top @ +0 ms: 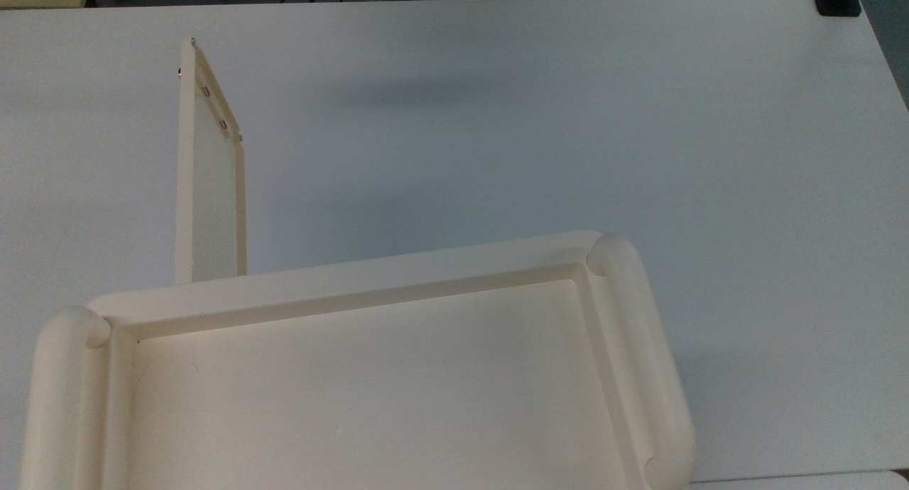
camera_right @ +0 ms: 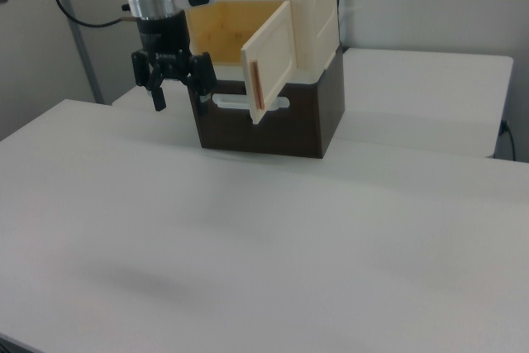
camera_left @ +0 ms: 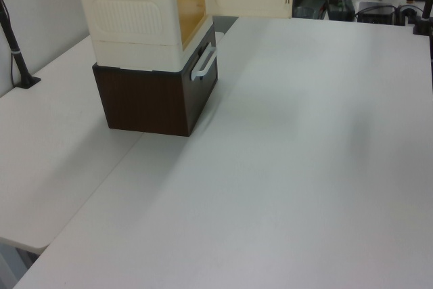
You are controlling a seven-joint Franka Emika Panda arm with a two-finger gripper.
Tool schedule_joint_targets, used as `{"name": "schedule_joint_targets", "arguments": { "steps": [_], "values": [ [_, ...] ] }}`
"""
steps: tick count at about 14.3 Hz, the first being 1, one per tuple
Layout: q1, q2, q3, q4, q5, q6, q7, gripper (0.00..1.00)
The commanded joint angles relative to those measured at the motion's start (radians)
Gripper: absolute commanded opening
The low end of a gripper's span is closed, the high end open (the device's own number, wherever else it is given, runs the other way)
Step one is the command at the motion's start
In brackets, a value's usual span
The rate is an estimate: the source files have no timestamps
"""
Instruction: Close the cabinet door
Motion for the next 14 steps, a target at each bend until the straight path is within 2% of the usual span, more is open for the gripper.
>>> {"name": "schedule_joint_targets", "arguments": {
  "steps": [1, 14],
  "values": [
    [0.018, -0.017, -0.022, -0.025, 0.015, -0.007, -0.029, 1.0],
    [0.018, -0.014, -0.02, -0.03, 0.046, -0.004, -0.029, 1.0]
  ]
}}
